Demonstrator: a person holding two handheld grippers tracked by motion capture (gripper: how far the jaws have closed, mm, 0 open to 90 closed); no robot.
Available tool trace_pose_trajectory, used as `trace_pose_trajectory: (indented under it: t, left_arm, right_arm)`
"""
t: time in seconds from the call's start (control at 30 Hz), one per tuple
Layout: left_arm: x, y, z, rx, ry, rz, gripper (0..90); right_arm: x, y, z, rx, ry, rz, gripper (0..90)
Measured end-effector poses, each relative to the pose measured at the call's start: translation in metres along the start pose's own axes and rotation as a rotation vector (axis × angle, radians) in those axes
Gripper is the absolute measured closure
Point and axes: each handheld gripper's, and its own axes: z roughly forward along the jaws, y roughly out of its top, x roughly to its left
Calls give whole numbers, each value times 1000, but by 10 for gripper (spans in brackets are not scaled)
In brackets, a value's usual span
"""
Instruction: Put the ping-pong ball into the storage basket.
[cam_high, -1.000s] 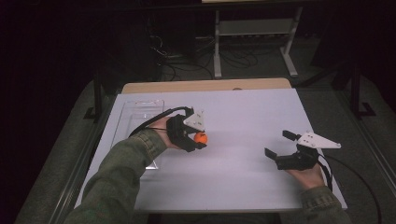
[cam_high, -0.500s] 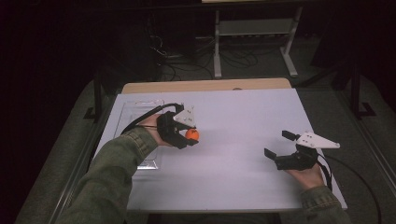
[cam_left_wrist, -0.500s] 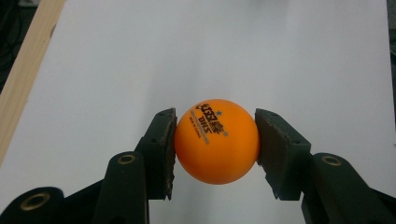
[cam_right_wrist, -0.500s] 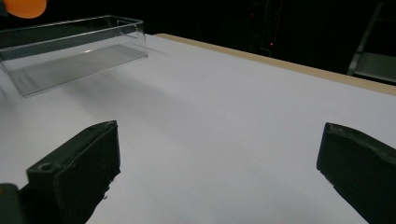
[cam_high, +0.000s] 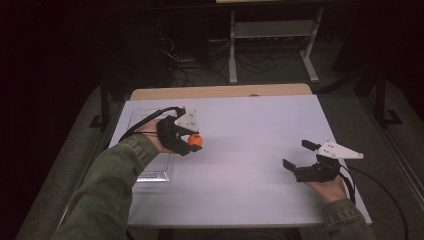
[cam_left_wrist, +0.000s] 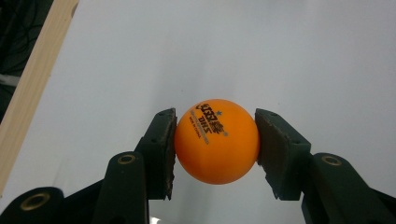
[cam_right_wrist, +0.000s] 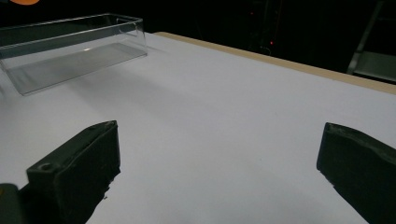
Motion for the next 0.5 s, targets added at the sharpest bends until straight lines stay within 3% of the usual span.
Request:
trace_pose_trajectory:
  t: [0.5]
  left_arm:
    - [4, -14, -9, 42, 18, -18, 500]
  right_arm:
    - [1, 0, 1, 3, 2, -5, 0]
